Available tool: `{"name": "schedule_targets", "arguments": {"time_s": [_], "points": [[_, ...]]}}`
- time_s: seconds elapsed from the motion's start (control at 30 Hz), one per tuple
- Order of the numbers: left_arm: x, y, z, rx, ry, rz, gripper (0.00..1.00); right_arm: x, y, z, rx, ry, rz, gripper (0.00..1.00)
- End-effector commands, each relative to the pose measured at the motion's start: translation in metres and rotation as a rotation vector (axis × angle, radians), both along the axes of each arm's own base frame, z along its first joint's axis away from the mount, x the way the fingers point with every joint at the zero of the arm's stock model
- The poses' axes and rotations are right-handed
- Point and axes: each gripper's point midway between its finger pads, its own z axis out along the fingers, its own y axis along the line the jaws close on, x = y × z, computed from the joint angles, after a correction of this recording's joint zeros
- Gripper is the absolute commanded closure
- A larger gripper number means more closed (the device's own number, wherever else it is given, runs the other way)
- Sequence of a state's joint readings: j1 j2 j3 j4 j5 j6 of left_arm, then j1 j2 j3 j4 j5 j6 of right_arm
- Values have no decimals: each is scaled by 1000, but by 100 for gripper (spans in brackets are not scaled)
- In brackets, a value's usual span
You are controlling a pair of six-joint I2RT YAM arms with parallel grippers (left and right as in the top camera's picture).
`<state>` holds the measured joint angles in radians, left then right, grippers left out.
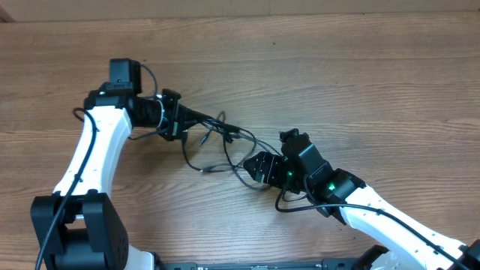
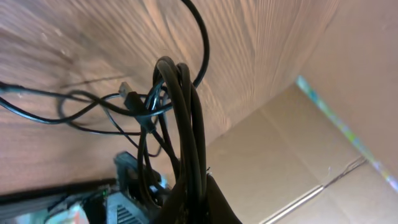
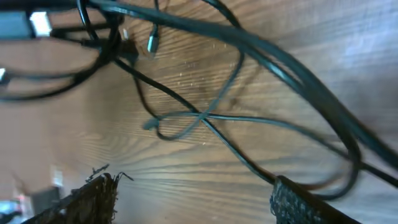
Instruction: Untangle cables
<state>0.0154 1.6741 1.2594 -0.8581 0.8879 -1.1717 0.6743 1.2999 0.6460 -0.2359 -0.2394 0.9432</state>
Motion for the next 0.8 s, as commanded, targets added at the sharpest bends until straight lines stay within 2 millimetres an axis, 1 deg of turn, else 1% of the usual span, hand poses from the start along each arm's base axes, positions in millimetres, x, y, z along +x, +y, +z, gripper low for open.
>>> {"name": "schedule_targets", "arguments": {"time_s": [0.0,0.07,0.1,0.17,0.23,0.33,0.43,0.53,0.67,0.77], "points": [[-6,-19,13,-79,72,-5,96,-2,11,14,111,67,-50,26],[-13,-22,11,-84,150,23,96,-1,16,19,82,-48,69,25],[-15,-23,10,-86,186,37,96,-1,18,20,45,-129,149,22],[-18,-24,8,-84,228,58,96,-2,18,18,-12,-223,249,20],[-20,-25,8,-87,264,73,96,-1,18,14,-51,-274,312,20],[-27,-28,9,-104,317,77,96,4,18,6,-93,-304,335,20],[-32,-30,10,-115,367,91,96,11,23,-3,-92,-310,333,20],[-30,-29,9,-114,382,113,96,20,30,-11,-83,-327,331,20],[-21,-29,10,-111,336,118,96,32,40,-23,-69,-352,326,19],[-21,-29,10,-114,337,118,96,42,48,-30,-52,-383,321,19]]}}
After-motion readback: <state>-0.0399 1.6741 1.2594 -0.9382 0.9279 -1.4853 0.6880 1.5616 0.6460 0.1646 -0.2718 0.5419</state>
